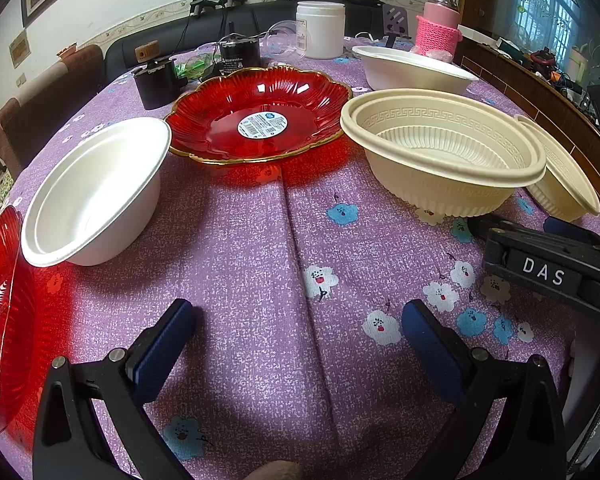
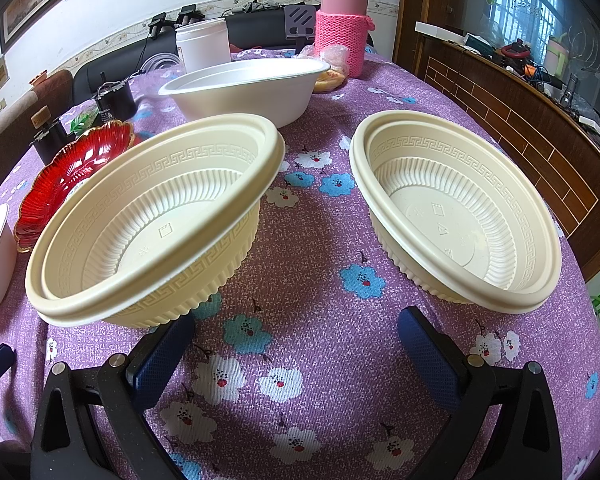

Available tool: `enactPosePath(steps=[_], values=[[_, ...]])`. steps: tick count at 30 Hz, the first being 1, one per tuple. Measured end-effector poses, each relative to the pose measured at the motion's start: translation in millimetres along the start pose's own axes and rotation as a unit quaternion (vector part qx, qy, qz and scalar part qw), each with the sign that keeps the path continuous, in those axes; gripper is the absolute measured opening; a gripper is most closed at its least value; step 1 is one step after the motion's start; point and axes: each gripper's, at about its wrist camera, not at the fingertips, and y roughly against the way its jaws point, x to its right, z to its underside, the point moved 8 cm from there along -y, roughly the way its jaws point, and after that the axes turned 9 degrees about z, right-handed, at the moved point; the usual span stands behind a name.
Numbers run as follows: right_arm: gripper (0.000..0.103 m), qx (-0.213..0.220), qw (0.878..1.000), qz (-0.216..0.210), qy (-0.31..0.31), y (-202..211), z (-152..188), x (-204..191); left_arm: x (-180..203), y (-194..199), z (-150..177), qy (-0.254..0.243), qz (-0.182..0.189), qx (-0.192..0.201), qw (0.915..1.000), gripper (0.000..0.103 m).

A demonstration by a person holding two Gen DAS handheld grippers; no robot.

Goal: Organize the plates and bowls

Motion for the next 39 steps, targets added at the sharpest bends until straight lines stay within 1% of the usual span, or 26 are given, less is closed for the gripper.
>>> enactPosePath(steps=[10, 14, 19, 22, 24, 25, 27, 28, 30, 32, 34, 35, 36, 37, 39], values=[[0.102, 0.000, 1.000, 0.000, 0.000, 0.0, -0.1, 0.0, -0.1, 0.0, 0.0, 0.001, -0.001, 0.000, 1.0000, 0.103], [0.102, 0.000, 1.000, 0.000, 0.000, -0.1, -0.2, 0.1, -2.6, 2.9, 2.3, 0.014, -0.011, 0.001, 0.9998, 0.103], [0.102, -0.001, 1.000, 0.002, -0.004, -0.1, -1.6, -1.7, 1.6, 3.7, 4.0, 0.008, -0.004, -0.022, 0.9997, 0.103], [0.102, -0.007, 1.000, 0.013, -0.015, 3.5, 1.7, -0.7, 2.2, 7.2, 10.1, 0.006, -0.007, -0.016, 0.9998, 0.103], [0.102, -0.009, 1.000, 0.003, -0.007, 7.0, 7.1, -0.8, 3.7, 8.8, 13.2, 0.005, -0.005, -0.026, 0.9996, 0.103], [0.102, -0.005, 1.000, 0.000, -0.006, 10.6, 10.3, -1.4, 5.5, 10.4, 16.4, 0.001, 0.000, -0.038, 0.9993, 0.103], [0.102, -0.014, 1.000, 0.009, -0.011, 13.1, 13.7, -2.2, 10.2, 15.3, 23.4, -0.006, 0.016, -0.063, 0.9979, 0.103], [0.102, -0.018, 1.000, 0.009, -0.013, 13.9, 15.4, -2.1, 11.9, 21.6, 27.3, -0.007, 0.026, -0.067, 0.9974, 0.103], [0.102, -0.021, 1.000, 0.007, -0.010, 14.9, 16.4, -4.9, 13.1, 42.3, 31.2, -0.006, 0.043, -0.049, 0.9978, 0.103], [0.102, -0.024, 1.000, 0.000, -0.002, 16.9, 19.1, -5.8, 12.9, 72.4, 31.4, -0.007, 0.070, -0.014, 0.9974, 0.103], [0.102, -0.024, 1.000, -0.004, 0.004, 19.5, 23.0, -7.1, 7.0, 107.7, 29.7, -0.001, 0.101, 0.029, 0.9944, 0.103], [0.102, -0.023, 1.000, -0.004, 0.006, 21.7, 26.0, -7.4, 0.6, 124.2, 28.4, 0.004, 0.107, 0.051, 0.9929, 0.103], [0.102, -0.023, 1.000, -0.004, 0.006, 24.1, 29.3, -7.5, -8.0, 141.4, 27.4, 0.008, 0.104, 0.074, 0.9918, 0.103], [0.102, -0.023, 1.000, -0.004, 0.005, 26.2, 32.3, -6.9, -23.0, 161.5, 26.9, 0.014, 0.091, 0.099, 0.9908, 0.103], [0.102, -0.026, 1.000, -0.005, 0.007, 32.2, 40.2, -7.7, -47.2, 183.6, 25.1, 0.023, 0.081, 0.117, 0.9895, 0.103]])
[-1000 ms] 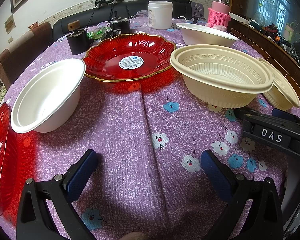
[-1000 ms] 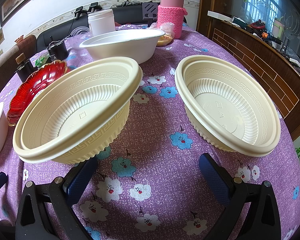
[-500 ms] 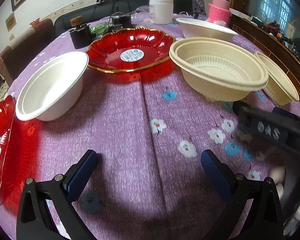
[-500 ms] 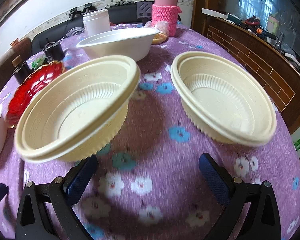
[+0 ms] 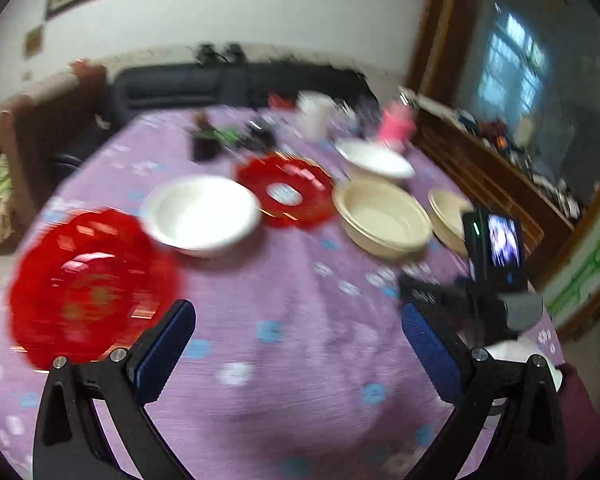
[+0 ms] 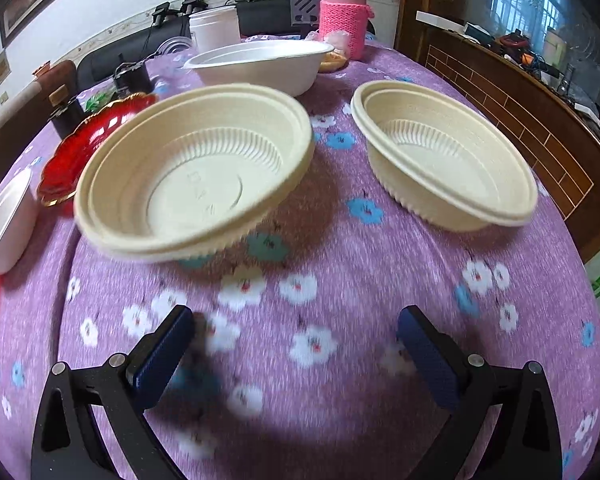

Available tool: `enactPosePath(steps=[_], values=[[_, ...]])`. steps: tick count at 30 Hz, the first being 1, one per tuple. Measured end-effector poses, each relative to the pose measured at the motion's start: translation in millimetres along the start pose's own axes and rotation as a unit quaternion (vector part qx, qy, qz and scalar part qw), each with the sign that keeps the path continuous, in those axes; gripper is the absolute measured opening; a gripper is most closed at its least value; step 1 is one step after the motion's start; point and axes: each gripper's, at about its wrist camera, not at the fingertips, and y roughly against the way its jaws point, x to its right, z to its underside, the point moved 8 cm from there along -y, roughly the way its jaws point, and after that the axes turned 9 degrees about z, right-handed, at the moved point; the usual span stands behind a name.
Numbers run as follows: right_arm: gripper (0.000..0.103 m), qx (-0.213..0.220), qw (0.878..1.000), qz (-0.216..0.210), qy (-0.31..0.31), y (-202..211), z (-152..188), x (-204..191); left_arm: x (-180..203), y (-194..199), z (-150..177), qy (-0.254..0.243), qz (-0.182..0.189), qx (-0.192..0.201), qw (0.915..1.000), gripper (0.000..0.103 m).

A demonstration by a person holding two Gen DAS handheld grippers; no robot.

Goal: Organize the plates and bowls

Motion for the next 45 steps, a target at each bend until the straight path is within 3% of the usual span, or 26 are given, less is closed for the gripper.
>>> enactPosePath(steps=[3, 5, 10, 13, 15, 18, 22, 27, 29, 32, 34, 37, 40, 45], values=[[0.102, -0.013, 1.000, -0.007, 0.003, 7.2, 8.5, -2.9, -43.8, 39.4, -13.1, 0.017, -0.029, 0.031, 0.9989, 0.103], [0.102, -0.006, 0.999, -0.045, -0.002, 20.7, 13.4, -12.8, -76.9, 67.3, -17.8, 0.038, -0.048, 0.060, 0.9963, 0.103], [0.102, 0.078, 0.991, -0.101, 0.031, 82.4, 3.6, -59.3, -156.1, 108.6, -15.0, 0.084, -0.089, 0.102, 0.9872, 0.103], [0.102, 0.088, 0.981, -0.160, 0.058, 109.4, -2.9, -103.9, -197.8, 107.8, -9.7, 0.137, -0.085, 0.087, 0.9831, 0.103], [0.102, 0.069, 0.975, -0.198, 0.074, 115.1, -3.8, -138.5, -217.8, 105.5, -6.6, 0.161, -0.096, 0.078, 0.9791, 0.103], [0.094, 0.032, 0.963, -0.250, 0.093, 113.7, -0.4, -187.9, -246.7, 87.2, -5.8, 0.180, -0.116, 0.040, 0.9760, 0.103], [0.077, -0.007, 0.952, -0.281, 0.118, 106.5, 13.7, -242.4, -270.5, 54.7, 3.4, 0.188, -0.128, -0.004, 0.9738, 0.103], [0.070, -0.046, 0.945, -0.299, 0.128, 94.5, 25.1, -293.8, -293.9, 19.0, 13.3, 0.214, -0.131, -0.037, 0.9672, 0.103], [0.060, -0.053, 0.943, -0.300, 0.132, 91.5, 27.2, -303.0, -296.7, 10.3, 15.1, 0.219, -0.128, -0.046, 0.9663, 0.100], [0.049, -0.060, 0.942, -0.301, 0.135, 88.6, 28.6, -315.0, -295.3, -1.8, 16.6, 0.217, -0.116, -0.062, 0.9673, 0.082], [0.041, -0.063, 0.941, -0.303, 0.136, 87.6, 29.8, -320.5, -293.8, -11.4, 18.8, 0.220, -0.110, -0.080, 0.9660, 0.054], [0.028, -0.071, 0.937, -0.312, 0.139, 86.9, 32.6, -327.8, -296.7, -13.6, 19.7, 0.220, -0.123, -0.080, 0.9644, 0.044], [0.025, -0.059, 0.940, -0.301, 0.148, 89.7, 31.9, -330.2, -299.2, -9.4, 20.8, 0.230, -0.120, -0.074, 0.9629, 0.038], [0.021, -0.049, 0.938, -0.306, 0.152, 97.4, 32.7, -329.8, -297.7, 4.6, 19.3, 0.229, -0.126, -0.064, 0.9630, 0.038]])
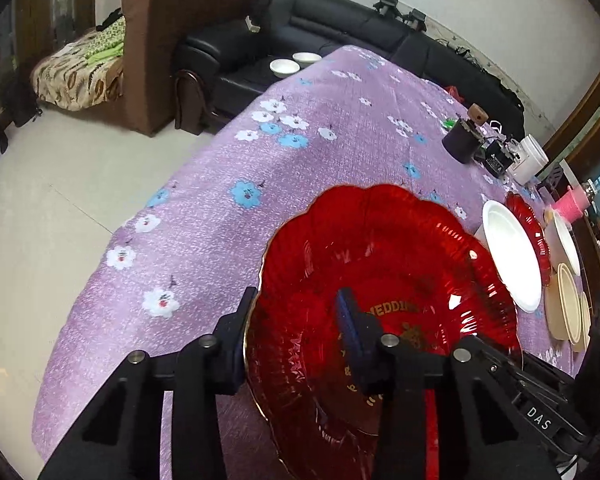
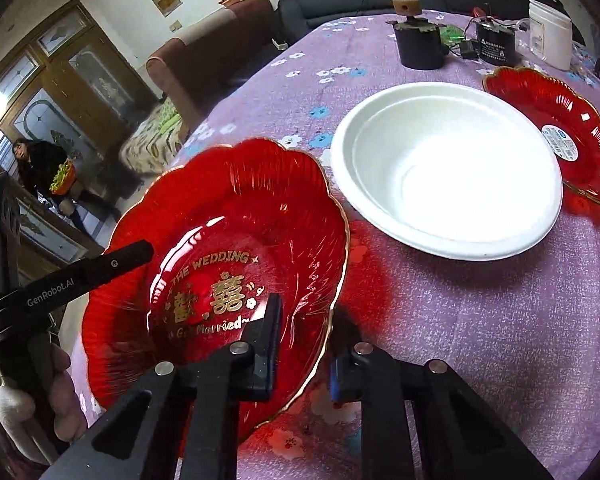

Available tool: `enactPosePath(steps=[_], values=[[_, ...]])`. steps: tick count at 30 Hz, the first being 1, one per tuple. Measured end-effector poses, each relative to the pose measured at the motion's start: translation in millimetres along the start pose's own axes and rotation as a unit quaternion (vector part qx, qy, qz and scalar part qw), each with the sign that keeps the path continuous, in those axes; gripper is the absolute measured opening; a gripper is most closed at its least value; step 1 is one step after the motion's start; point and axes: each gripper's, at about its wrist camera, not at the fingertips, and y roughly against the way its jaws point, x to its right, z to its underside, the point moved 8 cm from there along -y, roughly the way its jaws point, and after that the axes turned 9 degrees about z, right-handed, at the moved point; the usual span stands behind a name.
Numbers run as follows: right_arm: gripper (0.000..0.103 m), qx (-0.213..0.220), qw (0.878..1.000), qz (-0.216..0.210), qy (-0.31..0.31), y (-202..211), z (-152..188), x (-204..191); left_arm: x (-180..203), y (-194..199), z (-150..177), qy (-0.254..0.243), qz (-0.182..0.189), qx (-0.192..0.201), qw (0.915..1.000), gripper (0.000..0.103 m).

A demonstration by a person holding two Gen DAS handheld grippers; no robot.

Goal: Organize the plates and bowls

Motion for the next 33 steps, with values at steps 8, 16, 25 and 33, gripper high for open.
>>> enactPosePath(steps=[8, 16, 25, 33], values=[[0.021, 0.008, 1.000, -0.011, 0.021, 13.2, 11.4, -14.4, -5.2, 30.3, 10.6, -0.002, -0.002, 0.024, 0.9997, 0.038], [0.020, 0.019, 0.999, 0.002, 0.049, 13.6, 20.0, -25.5, -14.6, 28.4, 7.9, 0.012, -0.010, 0.025, 0.9996, 0.038], [0.023, 0.010, 1.000, 0.010, 0.017, 2.6, 19.5, -9.7, -15.4, 0.6, -2.4, 0.012, -0.037, 0.007, 0.9992, 0.039], [0.045, 0.046, 0.999, -0.010, 0.004, 39.9, 20.6, 7.8, -13.0, 50.0, 1.5, 0.024, -0.035, 0.064, 0.9970, 0.062]])
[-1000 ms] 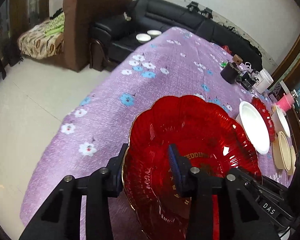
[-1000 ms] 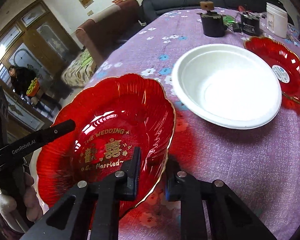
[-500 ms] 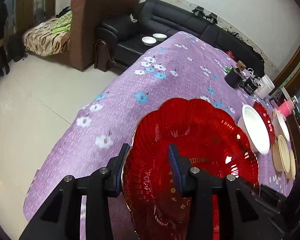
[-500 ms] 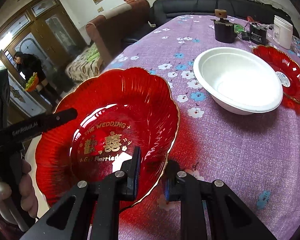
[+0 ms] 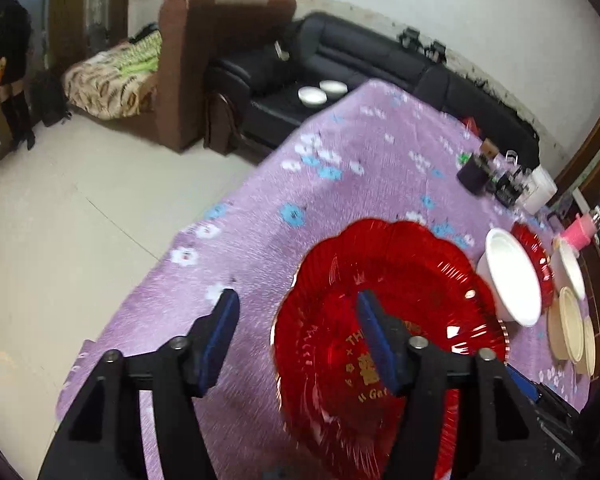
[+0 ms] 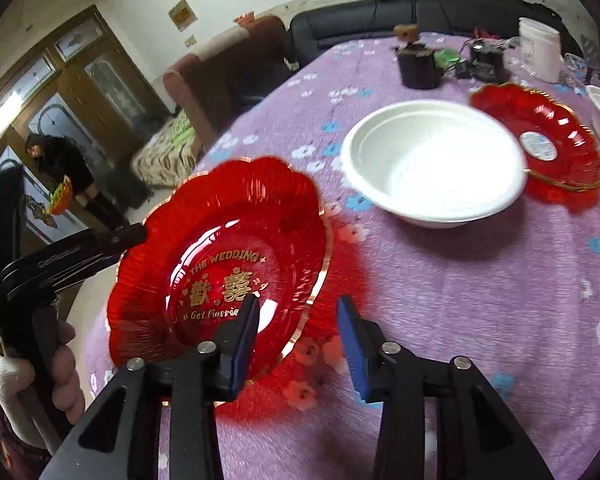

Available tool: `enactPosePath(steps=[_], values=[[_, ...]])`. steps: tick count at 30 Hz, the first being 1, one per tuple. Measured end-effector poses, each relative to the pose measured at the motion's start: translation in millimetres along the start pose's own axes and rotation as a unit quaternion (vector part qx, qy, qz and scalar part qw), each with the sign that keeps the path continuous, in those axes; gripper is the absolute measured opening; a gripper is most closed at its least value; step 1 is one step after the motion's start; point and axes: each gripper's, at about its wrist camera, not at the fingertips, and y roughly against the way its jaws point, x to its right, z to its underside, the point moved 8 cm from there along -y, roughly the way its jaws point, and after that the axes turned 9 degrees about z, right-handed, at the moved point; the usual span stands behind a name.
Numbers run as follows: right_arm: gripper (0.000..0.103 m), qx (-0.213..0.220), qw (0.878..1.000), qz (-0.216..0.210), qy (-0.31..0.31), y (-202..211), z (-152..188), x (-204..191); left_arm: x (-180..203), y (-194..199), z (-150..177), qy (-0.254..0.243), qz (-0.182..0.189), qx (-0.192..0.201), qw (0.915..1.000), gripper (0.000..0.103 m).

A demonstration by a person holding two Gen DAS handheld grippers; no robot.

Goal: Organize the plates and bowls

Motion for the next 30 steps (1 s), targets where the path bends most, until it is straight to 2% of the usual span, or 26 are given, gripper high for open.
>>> enactPosePath(steps=[2, 4, 8, 12, 16, 22, 27, 28, 29, 30], values=[[0.045, 0.007, 1.000, 0.001, -0.010, 8.9, 2.4, 10.3, 2.6, 19.2, 2.3, 0.004, 0.003, 0.020, 0.9998, 0.062], [0.045, 0.015, 1.000, 0.005, -0.023, 17.2, 2.7, 24.5, 7.5, 36.9, 5.6, 0.010, 0.014, 0.039, 0.9991, 0.069], [0.045, 0.024, 0.997, 0.031, -0.060, 27.3, -3.0, 61.6, 18.4, 65.9, 17.9, 0.028, 0.055, 0.066, 0.9959, 0.077], [0.045, 0.019, 0.992, 0.039, -0.119, 34.4, -3.5, 99.2, 25.7, 76.4, 30.7, 0.029, 0.082, 0.068, 0.9939, 0.078], [0.045, 0.032, 0.984, 0.051, -0.168, 40.4, -13.1, 129.0, 28.9, 72.6, 36.1, 0.018, 0.083, 0.058, 0.9947, 0.078], [0.046, 0.023, 0.975, 0.039, -0.215, 17.4, -40.1, 137.3, 33.3, 72.8, 43.3, 0.012, 0.080, 0.052, 0.9953, 0.078], [0.046, 0.001, 0.978, 0.036, -0.205, -14.5, -54.6, 123.3, 38.7, 73.7, 50.2, 0.000, 0.068, 0.042, 0.9968, 0.078], [0.042, -0.010, 0.979, 0.039, -0.199, -21.6, -54.7, 120.0, 40.7, 74.5, 51.7, -0.004, 0.067, 0.041, 0.9969, 0.078], [0.027, -0.013, 0.979, 0.037, -0.198, -24.4, -53.1, 118.3, 42.3, 75.4, 52.8, -0.008, 0.066, 0.041, 0.9969, 0.078], [0.020, -0.017, 0.980, 0.031, -0.198, -26.7, -51.6, 117.6, 43.9, 76.1, 53.1, -0.012, 0.066, 0.041, 0.9969, 0.078]])
